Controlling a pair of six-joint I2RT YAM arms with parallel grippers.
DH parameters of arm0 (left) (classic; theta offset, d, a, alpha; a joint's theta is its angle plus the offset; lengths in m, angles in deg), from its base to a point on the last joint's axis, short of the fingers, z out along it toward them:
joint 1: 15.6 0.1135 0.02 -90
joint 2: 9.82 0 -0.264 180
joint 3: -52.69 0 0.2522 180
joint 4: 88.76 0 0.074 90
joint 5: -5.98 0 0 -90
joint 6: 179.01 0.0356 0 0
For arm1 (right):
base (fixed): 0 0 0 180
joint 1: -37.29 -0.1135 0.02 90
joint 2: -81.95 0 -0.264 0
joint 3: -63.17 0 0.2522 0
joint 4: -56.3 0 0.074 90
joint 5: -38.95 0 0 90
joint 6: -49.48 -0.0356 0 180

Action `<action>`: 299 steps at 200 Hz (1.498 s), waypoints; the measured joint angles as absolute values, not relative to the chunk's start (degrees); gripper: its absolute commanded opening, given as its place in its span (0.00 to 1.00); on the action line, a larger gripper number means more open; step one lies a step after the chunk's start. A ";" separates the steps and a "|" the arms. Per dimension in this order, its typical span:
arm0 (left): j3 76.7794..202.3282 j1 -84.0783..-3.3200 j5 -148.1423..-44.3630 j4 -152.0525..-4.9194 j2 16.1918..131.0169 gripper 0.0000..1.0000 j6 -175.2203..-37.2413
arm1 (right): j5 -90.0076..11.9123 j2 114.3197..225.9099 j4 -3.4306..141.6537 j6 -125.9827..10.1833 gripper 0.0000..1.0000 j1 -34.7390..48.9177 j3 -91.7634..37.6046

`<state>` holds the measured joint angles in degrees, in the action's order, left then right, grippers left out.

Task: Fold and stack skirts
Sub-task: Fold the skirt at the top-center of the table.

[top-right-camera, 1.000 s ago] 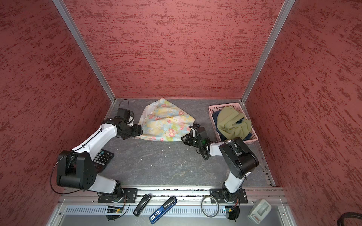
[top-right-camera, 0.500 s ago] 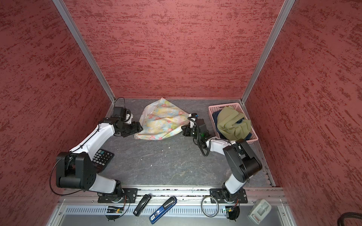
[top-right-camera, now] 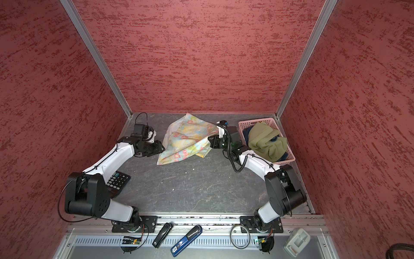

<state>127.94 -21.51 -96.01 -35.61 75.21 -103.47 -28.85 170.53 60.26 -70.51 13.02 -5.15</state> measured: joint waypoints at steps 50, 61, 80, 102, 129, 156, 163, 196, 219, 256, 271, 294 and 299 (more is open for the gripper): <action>125.28 -21.71 -89.83 -33.60 78.34 0.60 -104.58 | -26.42 170.44 61.66 -70.49 0.00 14.96 -7.43; 124.69 -22.08 -89.32 -33.18 78.88 0.57 -105.06 | -26.05 170.44 62.16 -70.49 0.00 15.21 -7.43; 123.77 -23.02 -89.35 -32.79 79.01 0.53 -105.61 | -25.64 170.44 62.71 -70.51 0.00 15.62 -7.43; 122.65 -23.50 -89.80 -32.87 79.01 0.52 -106.38 | -25.29 170.37 62.73 -70.51 0.00 15.86 -7.43; 122.13 -23.59 -91.23 -33.09 79.47 0.52 -107.23 | -24.81 170.13 62.71 -70.51 0.00 16.23 -7.43; 122.13 -23.61 -92.67 -34.05 82.23 0.50 -107.75 | -24.37 170.13 62.73 -70.51 0.00 16.63 -7.43; 122.13 -23.61 -92.97 -34.21 83.08 0.49 -107.84 | -24.26 170.13 62.73 -70.51 0.00 16.69 -7.43; 122.15 -23.70 -93.67 -35.10 85.15 0.46 -108.19 | -24.17 170.13 62.73 -70.51 0.00 16.80 -7.43; 122.22 -23.94 -94.13 -35.67 86.60 0.28 -108.39 | -24.09 170.13 62.71 -70.56 0.00 16.80 -7.43; 123.38 -24.66 -94.18 -36.18 88.32 0.00 -109.17 | -24.00 170.13 62.69 -70.69 0.00 16.84 -7.43; 124.18 -24.92 -93.78 -36.11 88.74 0.00 -109.15 | -24.02 170.13 62.69 -70.69 0.00 16.91 -7.43; 126.15 -24.64 -92.86 -35.26 88.52 0.00 -108.85 | -24.04 170.13 63.01 -70.64 0.00 17.24 -7.43; 126.92 -24.53 -92.71 -34.78 88.28 0.00 -108.65 | -24.04 170.13 63.19 -70.58 0.00 17.39 -7.43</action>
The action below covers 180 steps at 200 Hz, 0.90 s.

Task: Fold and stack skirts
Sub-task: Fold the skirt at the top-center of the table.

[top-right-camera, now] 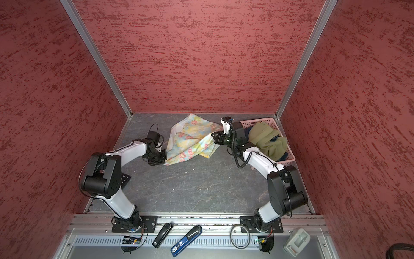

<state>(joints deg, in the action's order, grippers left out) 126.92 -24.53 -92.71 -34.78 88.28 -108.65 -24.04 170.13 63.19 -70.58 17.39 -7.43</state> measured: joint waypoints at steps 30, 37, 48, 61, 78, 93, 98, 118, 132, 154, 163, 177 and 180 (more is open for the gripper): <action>134.65 -23.28 -91.79 -31.67 83.91 0.00 -107.32 | -24.09 170.18 66.51 -69.90 0.00 18.81 -9.13; 136.84 -22.87 -91.68 -31.10 82.55 0.00 -107.10 | -24.06 170.20 67.39 -69.62 0.00 19.27 -9.99; 140.62 -22.04 -91.60 -30.69 80.46 0.00 -106.66 | -24.06 170.20 68.78 -69.18 0.00 20.08 -11.56; 144.53 -21.12 -91.64 -30.21 78.88 0.00 -106.42 | -23.95 170.24 70.47 -68.57 0.00 20.87 -13.53; 150.06 -20.05 -91.73 -29.68 77.99 0.00 -106.09 | -23.52 170.35 73.05 -67.30 0.00 21.61 -16.78; 154.19 -19.59 -91.88 -29.33 78.05 0.00 -106.03 | -22.84 170.57 74.75 -66.43 0.00 22.13 -19.43; 155.44 -19.55 -91.99 -29.18 78.05 0.00 -106.03 | -22.71 170.61 74.97 -66.21 0.00 22.20 -20.04; 159.51 -19.46 -92.67 -28.39 78.18 0.00 -105.92 | -21.68 171.33 76.30 -65.51 0.00 22.61 -22.05; 161.17 -19.46 -92.93 -28.24 78.18 0.00 -105.63 | -20.74 172.38 76.52 -65.46 0.00 22.72 -22.31; 160.60 -19.39 -92.91 -28.35 78.09 0.00 -105.04 | -19.10 174.00 76.52 -65.99 0.05 22.75 -20.76; 158.94 -19.35 -92.84 -28.57 77.85 0.00 -104.96 | -18.58 174.44 76.32 -66.36 0.08 22.77 -19.45; 155.13 -19.28 -92.69 -28.74 77.68 0.00 -104.78 | -17.70 175.03 75.78 -67.28 0.06 22.77 -17.04; 154.43 -19.22 -92.65 -28.74 77.68 0.00 -104.74 | -17.55 175.25 75.71 -67.32 0.06 22.77 -16.59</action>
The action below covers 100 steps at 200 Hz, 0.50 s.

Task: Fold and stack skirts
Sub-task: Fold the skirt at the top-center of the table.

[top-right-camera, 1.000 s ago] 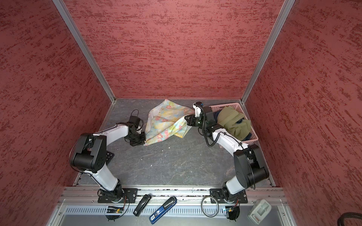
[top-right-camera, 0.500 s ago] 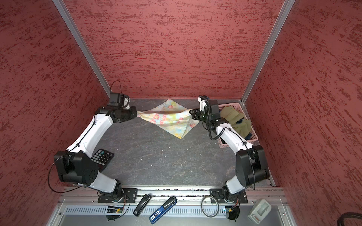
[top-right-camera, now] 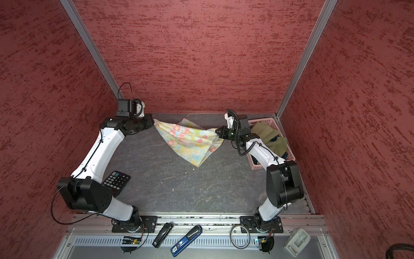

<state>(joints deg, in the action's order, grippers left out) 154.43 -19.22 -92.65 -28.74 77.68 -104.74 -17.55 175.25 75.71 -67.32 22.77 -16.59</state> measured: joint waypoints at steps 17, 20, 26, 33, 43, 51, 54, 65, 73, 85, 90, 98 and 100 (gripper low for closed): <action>149.89 -18.91 -92.43 -28.98 78.20 0.00 -104.76 | -16.94 177.06 75.43 -68.26 0.03 22.77 -15.21; 149.39 -18.82 -92.43 -29.09 78.42 0.00 -104.76 | -16.85 177.43 75.45 -68.31 0.03 22.77 -15.21; 148.42 -18.69 -92.38 -29.20 79.03 0.00 -104.78 | -16.83 178.20 75.30 -68.48 0.01 22.77 -15.23; 147.90 -18.54 -92.27 -29.51 79.93 0.00 -104.80 | -16.83 179.09 74.88 -68.63 0.00 22.77 -15.27; 148.01 -18.37 -92.08 -30.03 81.59 0.00 -104.85 | -16.96 180.30 74.66 -68.77 0.00 22.77 -15.65; 148.93 -18.23 -91.82 -30.14 83.14 0.00 -104.82 | -17.16 181.32 74.64 -68.77 0.00 22.77 -16.37; 149.71 -18.15 -91.64 -30.21 84.17 0.00 -104.82 | -17.20 181.83 74.69 -68.77 0.00 22.77 -16.83; 152.60 -17.99 -91.44 -30.60 86.97 0.00 -104.76 | -17.68 183.38 74.64 -68.77 0.00 22.77 -18.75; 155.53 -17.86 -91.14 -30.93 89.39 0.00 -104.61 | -18.21 184.71 74.82 -68.72 0.00 22.79 -20.72; 160.47 -17.77 -90.92 -31.89 92.91 0.00 -104.32 | -19.37 187.05 75.08 -68.50 0.02 22.79 -24.48; 162.63 -17.71 -90.77 -32.44 94.47 0.00 -104.10 | -19.80 188.08 75.32 -68.28 0.04 22.79 -26.20; 165.65 -17.60 -90.48 -33.01 96.69 0.00 -103.75 | -20.90 189.74 75.76 -67.93 0.07 22.83 -28.65; 166.35 -17.56 -90.35 -33.16 97.24 0.00 -103.62 | -21.14 190.04 75.82 -67.85 0.08 22.83 -29.11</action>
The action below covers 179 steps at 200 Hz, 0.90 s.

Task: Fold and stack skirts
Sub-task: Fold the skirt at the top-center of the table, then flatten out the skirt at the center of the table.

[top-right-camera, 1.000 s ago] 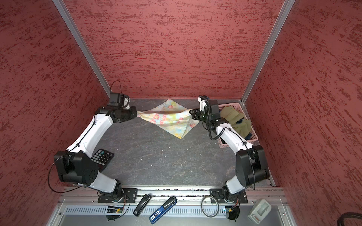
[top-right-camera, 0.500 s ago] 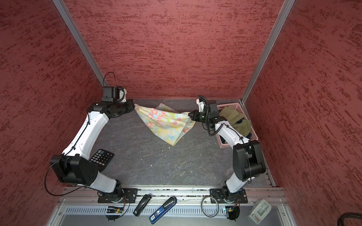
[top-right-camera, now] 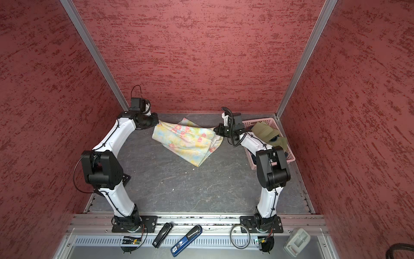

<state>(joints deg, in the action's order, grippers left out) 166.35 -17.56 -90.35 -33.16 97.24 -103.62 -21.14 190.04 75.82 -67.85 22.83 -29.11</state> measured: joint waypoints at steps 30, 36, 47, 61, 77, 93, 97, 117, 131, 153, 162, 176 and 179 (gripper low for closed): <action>174.46 -17.47 -89.91 -35.48 105.11 0.67 -102.14 | -25.29 193.76 77.11 -66.51 0.53 23.47 -32.93; 176.03 -17.49 -89.96 -35.52 106.86 0.73 -101.81 | -26.18 193.78 77.85 -66.32 0.59 23.69 -32.89; 178.43 -17.53 -89.94 -35.63 109.70 0.86 -101.44 | -27.52 193.50 78.60 -65.77 0.69 24.04 -32.67; 178.74 -17.53 -89.91 -35.58 111.01 1.00 -101.13 | -29.00 191.95 78.69 -65.20 0.76 24.21 -30.95; 177.12 -17.45 -89.96 -35.69 110.49 0.99 -101.11 | -30.32 187.18 78.25 -65.09 0.76 24.38 -25.50; 173.84 -17.08 -90.07 -36.13 108.04 1.00 -101.15 | -31.12 180.32 77.72 -65.38 0.76 23.79 -18.97; 172.95 -16.94 -90.09 -36.31 107.36 1.00 -101.15 | -31.36 178.79 77.24 -65.55 0.76 23.40 -17.55; 166.63 -15.85 -90.20 -37.14 102.22 1.00 -101.61 | -32.81 173.56 75.30 -66.45 0.75 19.03 -12.89; 162.76 -14.82 -90.15 -37.38 98.88 1.00 -102.29 | -33.66 172.47 73.51 -67.61 0.74 13.72 -10.86; 159.11 -13.27 -89.76 -37.36 96.72 1.00 -103.51 | -33.57 173.30 70.03 -69.90 0.72 5.52 -7.23; 158.13 -12.59 -89.37 -37.11 96.85 1.00 -103.93 | -33.44 174.15 68.74 -70.97 0.72 2.75 -5.55; 157.01 -11.72 -89.19 -36.24 97.66 0.99 -104.67 | -33.27 175.64 67.14 -72.50 0.71 0.50 -3.32; 156.84 -11.55 -89.19 -36.09 97.83 0.99 -104.76 | -33.27 176.06 66.79 -72.85 0.71 0.15 -2.82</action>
<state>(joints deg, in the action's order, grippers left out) 156.84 -11.55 -89.19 -36.09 97.83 -104.76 -33.27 176.06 66.79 -72.85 0.15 -2.82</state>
